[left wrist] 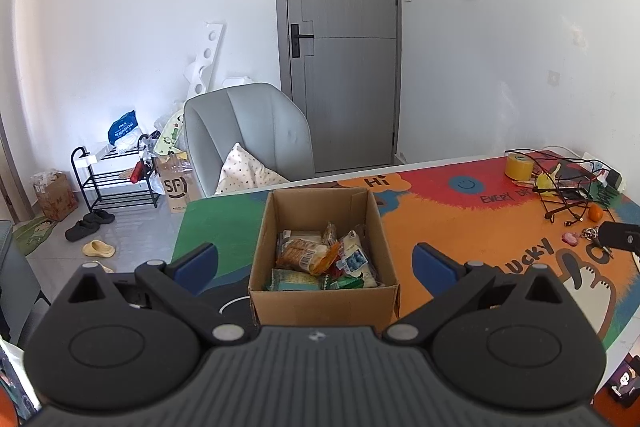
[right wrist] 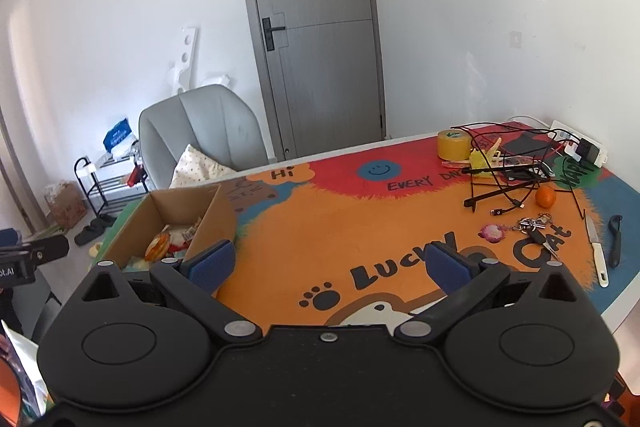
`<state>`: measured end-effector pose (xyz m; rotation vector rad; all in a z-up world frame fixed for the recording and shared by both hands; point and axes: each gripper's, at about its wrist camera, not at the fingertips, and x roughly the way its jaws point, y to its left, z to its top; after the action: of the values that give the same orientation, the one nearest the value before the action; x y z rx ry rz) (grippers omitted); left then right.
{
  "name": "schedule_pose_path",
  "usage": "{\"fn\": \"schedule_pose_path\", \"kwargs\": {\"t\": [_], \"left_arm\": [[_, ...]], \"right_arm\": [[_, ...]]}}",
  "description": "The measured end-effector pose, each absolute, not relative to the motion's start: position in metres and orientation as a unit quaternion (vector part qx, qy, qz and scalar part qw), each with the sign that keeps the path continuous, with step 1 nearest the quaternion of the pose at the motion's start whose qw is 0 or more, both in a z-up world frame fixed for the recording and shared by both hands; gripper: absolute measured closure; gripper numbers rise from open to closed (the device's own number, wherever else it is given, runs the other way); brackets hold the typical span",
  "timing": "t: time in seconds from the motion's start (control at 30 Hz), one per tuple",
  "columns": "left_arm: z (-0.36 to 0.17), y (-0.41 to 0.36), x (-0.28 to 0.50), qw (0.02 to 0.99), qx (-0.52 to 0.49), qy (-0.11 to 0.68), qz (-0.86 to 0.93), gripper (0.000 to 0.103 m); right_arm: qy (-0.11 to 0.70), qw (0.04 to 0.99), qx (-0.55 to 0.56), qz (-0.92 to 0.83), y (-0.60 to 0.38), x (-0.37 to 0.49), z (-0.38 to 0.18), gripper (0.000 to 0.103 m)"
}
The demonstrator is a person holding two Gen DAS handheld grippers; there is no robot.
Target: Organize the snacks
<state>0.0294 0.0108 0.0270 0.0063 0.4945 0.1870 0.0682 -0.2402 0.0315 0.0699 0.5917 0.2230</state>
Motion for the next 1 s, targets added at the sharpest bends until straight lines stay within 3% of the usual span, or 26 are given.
{"fn": "schedule_pose_path", "kwargs": {"t": [1.0], "left_arm": [[0.0240, 0.0151, 0.0253, 0.963, -0.010, 0.259, 0.079, 0.000]], "right_arm": [[0.308, 0.944, 0.018, 0.121, -0.2327, 0.0651, 0.0237, 0.000]]}}
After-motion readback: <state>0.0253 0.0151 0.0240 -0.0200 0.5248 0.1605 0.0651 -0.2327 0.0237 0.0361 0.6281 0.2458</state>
